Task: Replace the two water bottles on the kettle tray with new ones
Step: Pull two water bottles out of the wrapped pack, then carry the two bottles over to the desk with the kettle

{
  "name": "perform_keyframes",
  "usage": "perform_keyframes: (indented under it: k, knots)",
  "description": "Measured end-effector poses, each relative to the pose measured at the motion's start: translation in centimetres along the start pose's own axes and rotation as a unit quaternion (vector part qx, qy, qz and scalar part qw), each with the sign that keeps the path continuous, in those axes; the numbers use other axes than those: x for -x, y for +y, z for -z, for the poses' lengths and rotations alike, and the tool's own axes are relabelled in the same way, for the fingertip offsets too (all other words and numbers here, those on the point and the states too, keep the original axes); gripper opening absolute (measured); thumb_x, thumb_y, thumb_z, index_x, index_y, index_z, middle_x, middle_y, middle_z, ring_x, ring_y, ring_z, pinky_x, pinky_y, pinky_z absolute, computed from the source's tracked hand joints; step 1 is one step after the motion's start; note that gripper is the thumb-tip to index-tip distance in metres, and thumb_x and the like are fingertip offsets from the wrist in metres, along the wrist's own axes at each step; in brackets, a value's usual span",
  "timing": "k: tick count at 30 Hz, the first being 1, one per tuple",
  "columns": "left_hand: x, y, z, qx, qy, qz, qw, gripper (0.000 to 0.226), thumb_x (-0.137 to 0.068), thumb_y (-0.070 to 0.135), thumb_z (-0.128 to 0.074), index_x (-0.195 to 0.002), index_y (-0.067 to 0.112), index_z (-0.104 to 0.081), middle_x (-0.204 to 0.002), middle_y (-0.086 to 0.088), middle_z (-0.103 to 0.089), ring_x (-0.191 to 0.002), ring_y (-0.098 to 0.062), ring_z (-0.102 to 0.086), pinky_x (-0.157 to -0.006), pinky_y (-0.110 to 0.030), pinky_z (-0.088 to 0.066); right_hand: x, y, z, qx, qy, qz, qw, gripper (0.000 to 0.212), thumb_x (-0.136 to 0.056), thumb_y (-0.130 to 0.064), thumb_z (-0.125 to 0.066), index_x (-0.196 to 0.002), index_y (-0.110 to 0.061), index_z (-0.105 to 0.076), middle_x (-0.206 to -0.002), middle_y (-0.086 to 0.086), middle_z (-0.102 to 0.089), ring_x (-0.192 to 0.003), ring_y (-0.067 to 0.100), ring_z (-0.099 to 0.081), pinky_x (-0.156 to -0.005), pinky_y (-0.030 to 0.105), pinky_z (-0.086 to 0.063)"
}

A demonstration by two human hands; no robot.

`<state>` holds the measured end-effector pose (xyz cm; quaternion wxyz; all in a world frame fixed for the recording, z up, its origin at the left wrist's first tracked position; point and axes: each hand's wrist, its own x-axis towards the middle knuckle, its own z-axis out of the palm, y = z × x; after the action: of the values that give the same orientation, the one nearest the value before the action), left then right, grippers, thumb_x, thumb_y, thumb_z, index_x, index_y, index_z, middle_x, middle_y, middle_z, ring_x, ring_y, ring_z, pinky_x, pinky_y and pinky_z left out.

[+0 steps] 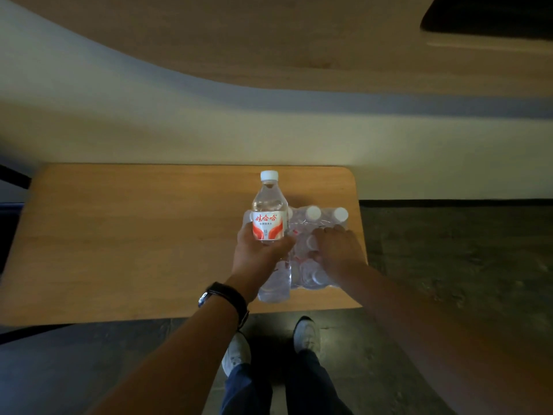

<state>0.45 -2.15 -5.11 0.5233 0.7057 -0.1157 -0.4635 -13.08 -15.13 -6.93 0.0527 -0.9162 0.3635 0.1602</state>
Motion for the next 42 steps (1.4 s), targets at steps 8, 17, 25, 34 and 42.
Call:
perform_keyframes:
  k: [8,17,25,34,42]
  knots:
    - [-0.4,-0.3,0.1,0.000,0.009,0.019,1.000,0.044,-0.060,0.036,-0.087,-0.099,0.027,-0.069,-0.086,0.006,-0.080,-0.075,-0.013,-0.078,-0.065,-0.031,-0.065,1.7,1.9,1.6,-0.192,0.083,0.100,0.973,0.051,-0.083,-0.036,-0.076,-0.124,-0.010,-0.061,-0.125,0.010,-0.061,-0.116,0.028,-0.054,-0.097,0.042,-0.043]
    - [-0.1,0.1,-0.3,0.011,0.028,0.031,0.999,0.045,-0.057,0.035,-0.088,-0.096,0.027,-0.068,-0.080,0.009,-0.079,-0.068,-0.010,-0.078,-0.057,-0.025,-0.061,3.9,0.6,10.8,-0.624,0.263,-0.019,0.735,0.012,-0.095,-0.047,-0.047,-0.106,-0.041,-0.050,-0.101,-0.009,-0.061,-0.088,-0.005,-0.063,-0.072,0.014,-0.050]
    - [2.9,0.8,1.0,-0.006,0.079,0.032,0.996,0.047,-0.061,0.034,-0.089,-0.101,0.022,-0.068,-0.083,0.000,-0.079,-0.072,-0.016,-0.078,-0.063,-0.034,-0.065,0.7,0.5,15.9,-0.761,0.101,-0.103,0.633,0.037,-0.096,-0.044,-0.059,-0.092,-0.007,-0.057,-0.086,0.017,-0.072,-0.072,0.025,-0.072,-0.063,0.033,-0.056]
    - [14.4,4.2,8.7,0.065,0.244,-0.047,0.966,0.026,-0.074,0.024,-0.086,-0.090,0.028,-0.067,-0.075,0.010,-0.079,-0.062,-0.005,-0.075,-0.051,-0.015,-0.055,2.9,-11.1,22.4,-0.685,-0.076,0.014,0.724,0.041,-0.082,-0.052,-0.069,-0.067,-0.015,-0.073,-0.090,0.032,-0.073,-0.069,0.034,-0.067,-0.074,0.049,-0.054]
    - [28.8,5.6,19.2,0.123,0.375,-0.109,0.912,0.040,-0.076,0.038,-0.083,-0.109,0.032,-0.061,-0.095,0.018,-0.075,-0.082,-0.004,-0.076,-0.061,-0.020,-0.060,9.9,-28.5,27.5,-0.622,-0.175,0.165,0.745,0.043,-0.079,-0.054,-0.070,-0.070,-0.012,-0.069,-0.062,0.008,-0.071,-0.054,0.025,-0.070,-0.062,0.037,-0.055]
